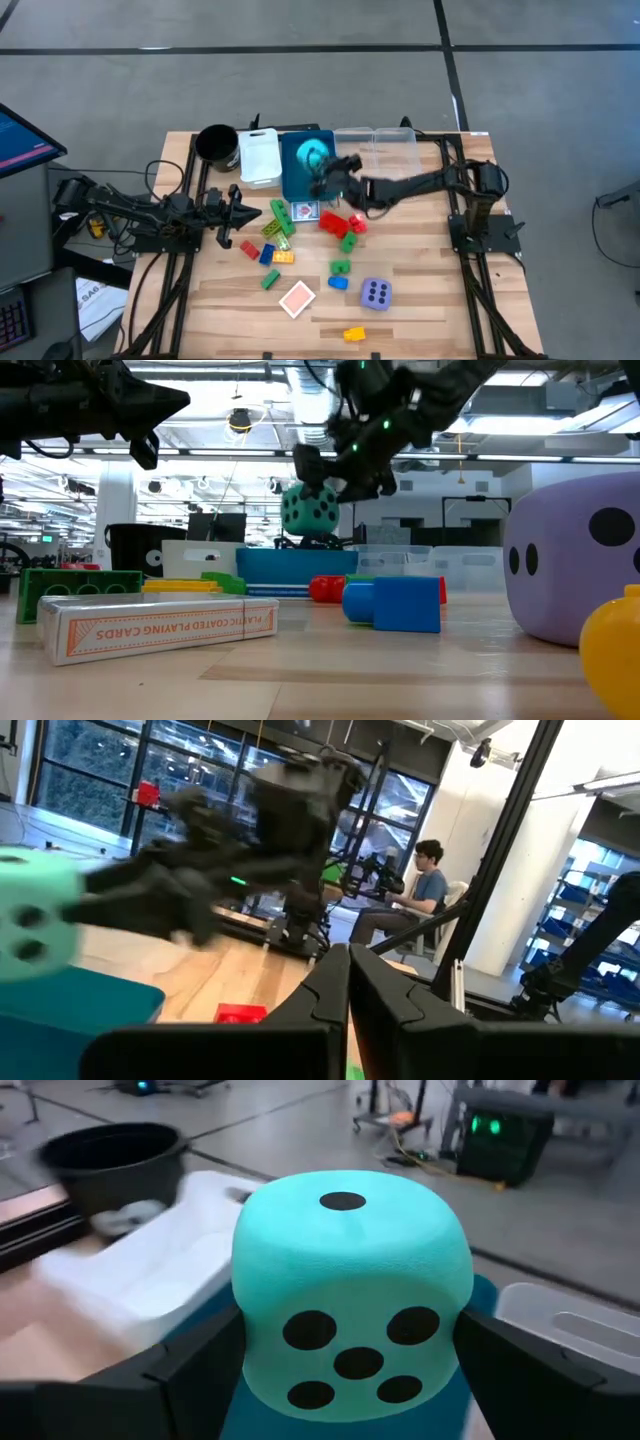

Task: Pick & Place Toys
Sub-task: Put the light blue dice into the blue bin

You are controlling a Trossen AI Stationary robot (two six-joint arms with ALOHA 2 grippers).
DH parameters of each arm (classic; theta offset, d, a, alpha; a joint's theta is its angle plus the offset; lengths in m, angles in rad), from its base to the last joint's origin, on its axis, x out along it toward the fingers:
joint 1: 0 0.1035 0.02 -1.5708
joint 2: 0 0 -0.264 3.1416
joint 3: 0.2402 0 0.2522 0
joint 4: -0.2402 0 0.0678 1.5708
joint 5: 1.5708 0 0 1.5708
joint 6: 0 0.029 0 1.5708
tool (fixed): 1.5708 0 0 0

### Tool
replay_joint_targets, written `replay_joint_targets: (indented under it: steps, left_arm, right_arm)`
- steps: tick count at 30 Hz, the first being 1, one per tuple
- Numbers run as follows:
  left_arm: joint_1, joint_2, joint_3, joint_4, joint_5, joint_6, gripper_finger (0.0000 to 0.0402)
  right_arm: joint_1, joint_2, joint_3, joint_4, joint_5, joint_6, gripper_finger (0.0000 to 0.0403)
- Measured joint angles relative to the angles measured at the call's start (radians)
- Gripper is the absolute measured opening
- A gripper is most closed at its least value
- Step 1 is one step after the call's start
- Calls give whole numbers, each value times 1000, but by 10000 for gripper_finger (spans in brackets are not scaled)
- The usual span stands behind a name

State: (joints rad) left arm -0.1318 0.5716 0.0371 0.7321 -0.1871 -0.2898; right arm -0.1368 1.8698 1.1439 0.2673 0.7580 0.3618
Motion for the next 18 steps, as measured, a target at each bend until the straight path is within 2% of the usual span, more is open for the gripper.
replay_joint_targets:
  steps: [4, 9, 18]
  left_arm:
    - [0, 0, 0, 0, 0, -7, 3]
    - [0, 0, 0, 0, 0, -7, 3]
    - [0, 0, 0, 0, 0, -7, 3]
  right_arm:
    - [-100, 0, 0, 11, -120, 16, 331]
    - [-128, 0, 0, 18, -230, 21, 331]
    - [-115, 0, 0, 19, -239, -3, 357]
